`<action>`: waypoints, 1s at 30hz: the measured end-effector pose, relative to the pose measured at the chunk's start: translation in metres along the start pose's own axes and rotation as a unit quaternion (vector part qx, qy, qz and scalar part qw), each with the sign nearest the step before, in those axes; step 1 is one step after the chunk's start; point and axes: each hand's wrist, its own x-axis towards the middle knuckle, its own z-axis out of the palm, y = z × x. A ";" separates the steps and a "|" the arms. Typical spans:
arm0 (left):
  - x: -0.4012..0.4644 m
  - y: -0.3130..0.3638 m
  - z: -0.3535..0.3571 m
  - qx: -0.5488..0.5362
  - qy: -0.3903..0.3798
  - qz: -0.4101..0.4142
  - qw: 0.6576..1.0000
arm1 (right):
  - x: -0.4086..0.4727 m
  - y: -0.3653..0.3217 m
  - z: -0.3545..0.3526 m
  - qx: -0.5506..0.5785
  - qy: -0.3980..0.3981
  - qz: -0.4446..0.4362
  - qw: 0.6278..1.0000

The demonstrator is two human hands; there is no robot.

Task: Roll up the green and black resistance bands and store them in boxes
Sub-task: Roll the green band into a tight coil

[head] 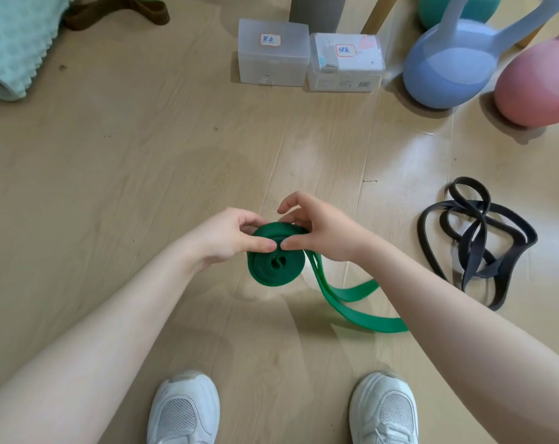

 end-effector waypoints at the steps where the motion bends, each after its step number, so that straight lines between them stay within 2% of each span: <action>1: -0.001 -0.002 0.002 -0.013 0.018 0.023 1.000 | -0.001 0.000 -0.002 0.006 0.015 -0.002 1.000; 6: -0.001 -0.010 0.012 -0.053 0.078 0.119 0.988 | -0.003 0.003 -0.014 0.012 0.047 -0.022 0.999; 11: -0.004 -0.005 0.009 -0.072 0.093 0.157 0.980 | -0.009 0.006 -0.021 0.085 0.019 -0.034 0.996; 13: -0.006 -0.003 0.007 -0.089 0.114 0.162 0.976 | -0.010 0.010 -0.017 0.081 0.045 -0.043 0.995; 15: -0.008 -0.001 0.008 -0.107 0.132 0.164 0.972 | -0.010 0.012 -0.014 0.124 0.078 -0.043 0.988; 19: -0.010 0.003 0.014 -0.212 0.157 0.132 0.955 | -0.011 0.008 -0.009 0.244 0.124 -0.042 0.961; 22: -0.010 0.003 0.015 -0.284 0.166 0.095 0.939 | -0.012 0.005 -0.005 0.306 0.115 -0.037 0.944; 25: -0.010 0.001 0.017 -0.334 0.163 0.073 0.925 | -0.011 0.004 -0.004 0.298 0.087 -0.034 0.950; 28: -0.011 -0.006 0.024 -0.391 0.143 0.049 0.908 | -0.009 0.001 0.000 0.292 0.118 -0.034 0.948; 30: -0.013 -0.011 0.024 -0.407 0.108 0.034 0.906 | -0.009 0.000 -0.002 0.236 0.125 -0.042 0.963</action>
